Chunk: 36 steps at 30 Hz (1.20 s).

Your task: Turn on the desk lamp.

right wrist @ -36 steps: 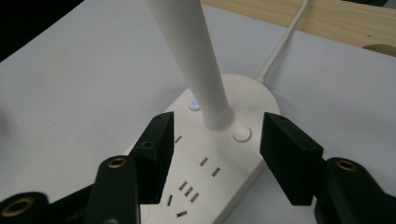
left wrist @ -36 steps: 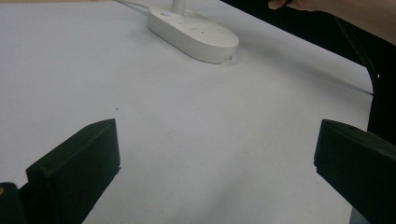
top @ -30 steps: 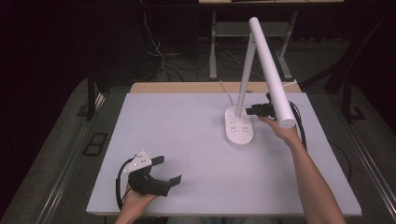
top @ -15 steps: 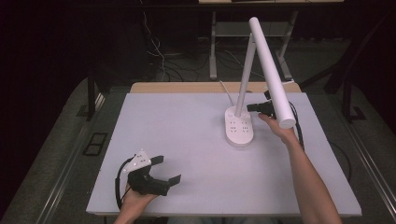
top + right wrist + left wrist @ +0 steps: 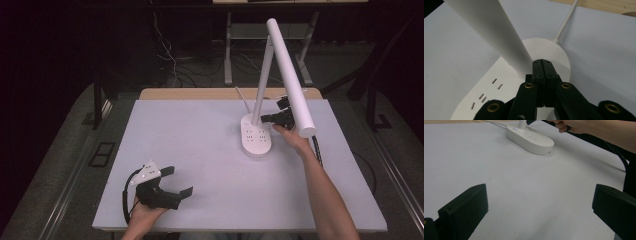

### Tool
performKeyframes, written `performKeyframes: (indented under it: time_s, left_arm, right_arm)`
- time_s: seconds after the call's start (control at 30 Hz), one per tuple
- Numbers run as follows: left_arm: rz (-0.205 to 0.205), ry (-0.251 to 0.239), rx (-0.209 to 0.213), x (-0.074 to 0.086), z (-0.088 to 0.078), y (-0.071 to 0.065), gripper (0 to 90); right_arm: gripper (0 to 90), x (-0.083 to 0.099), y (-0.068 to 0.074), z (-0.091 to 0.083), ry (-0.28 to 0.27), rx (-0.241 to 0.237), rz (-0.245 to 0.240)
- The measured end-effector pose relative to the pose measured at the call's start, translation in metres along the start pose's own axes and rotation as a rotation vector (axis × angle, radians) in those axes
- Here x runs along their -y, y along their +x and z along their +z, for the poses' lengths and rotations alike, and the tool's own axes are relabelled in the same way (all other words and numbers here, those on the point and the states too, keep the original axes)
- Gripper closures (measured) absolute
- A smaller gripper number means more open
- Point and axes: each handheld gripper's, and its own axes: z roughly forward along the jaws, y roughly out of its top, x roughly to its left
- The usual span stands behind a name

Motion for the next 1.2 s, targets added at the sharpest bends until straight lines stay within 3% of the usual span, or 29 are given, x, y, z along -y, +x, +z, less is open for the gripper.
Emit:
performKeyframes:
  time_s: [0.23, 0.83, 1.03, 1.1, 1.2]
  left_arm:
    - [-0.002, -0.001, -0.001, 0.0, -0.001, 0.001, 0.0]
    - [0.004, 0.008, 0.001, 0.0, 0.0, 0.0, 0.0]
    - [0.006, 0.011, 0.002, 0.0, 0.001, -0.001, 0.0]
    - [0.008, 0.013, 0.002, 0.0, 0.0, -0.001, 0.0]
    - [0.007, 0.011, 0.001, 0.0, 0.0, -0.001, 0.0]
  right_arm:
    - [89.7, 0.002, -0.001, 0.006, 0.008, 0.004, -0.005]
    - [90.0, 0.007, -0.006, 0.007, -0.027, 0.016, 0.05]
    - [90.0, 0.007, 0.001, 0.011, -0.035, 0.045, 0.058]
    - [90.0, 0.007, 0.003, 0.013, -0.03, 0.024, 0.052]
    - [90.0, 0.006, 0.008, 0.015, -0.028, 0.049, 0.045]
